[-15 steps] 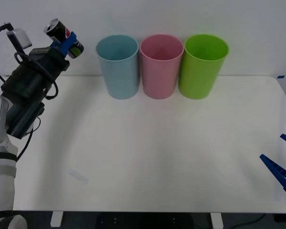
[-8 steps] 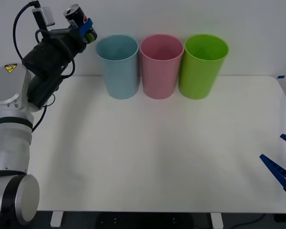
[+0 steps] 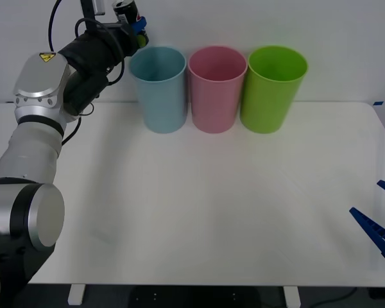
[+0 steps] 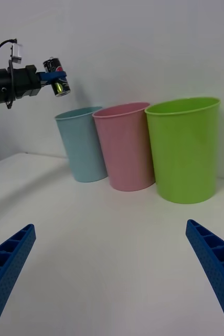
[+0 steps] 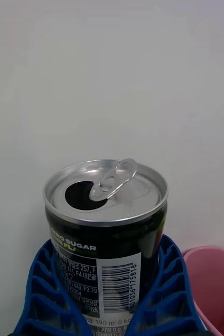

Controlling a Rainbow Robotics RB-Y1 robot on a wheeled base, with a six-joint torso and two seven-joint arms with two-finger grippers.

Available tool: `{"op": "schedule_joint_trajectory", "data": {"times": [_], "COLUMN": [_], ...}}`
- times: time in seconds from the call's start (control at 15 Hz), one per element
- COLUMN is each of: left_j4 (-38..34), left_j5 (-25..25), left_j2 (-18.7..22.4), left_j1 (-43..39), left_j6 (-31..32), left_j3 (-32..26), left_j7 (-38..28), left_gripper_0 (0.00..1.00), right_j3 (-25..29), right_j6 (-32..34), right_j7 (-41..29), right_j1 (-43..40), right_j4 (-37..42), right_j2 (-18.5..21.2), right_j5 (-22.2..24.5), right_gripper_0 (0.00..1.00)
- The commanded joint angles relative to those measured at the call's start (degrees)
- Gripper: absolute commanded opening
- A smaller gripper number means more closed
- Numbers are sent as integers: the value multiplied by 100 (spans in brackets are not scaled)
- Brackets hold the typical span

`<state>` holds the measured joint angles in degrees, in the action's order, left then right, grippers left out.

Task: Grasp the object on the table and drop it into the matching bin: aluminum can to the light blue bin, PET bottle to the pink bin.

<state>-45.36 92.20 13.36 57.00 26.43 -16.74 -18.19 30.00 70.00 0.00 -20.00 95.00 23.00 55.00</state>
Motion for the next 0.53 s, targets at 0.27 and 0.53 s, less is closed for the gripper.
{"op": "schedule_joint_trajectory", "data": {"times": [0.27, 0.53], "left_j4": [264, 264], "left_j5": [114, 132], "left_j2": [-18, -18], "left_j1": [259, 259], "left_j6": [-226, -270], "left_j3": [118, 179], "left_j7": [70, 88], "left_gripper_0": [0, 2], "right_j3": [0, 0], "right_j6": [0, 0], "right_j7": [0, 0], "right_j1": [0, 0], "right_j4": [0, 0], "right_j2": [0, 0], "right_j5": [0, 0], "right_gripper_0": [100, 100]}}
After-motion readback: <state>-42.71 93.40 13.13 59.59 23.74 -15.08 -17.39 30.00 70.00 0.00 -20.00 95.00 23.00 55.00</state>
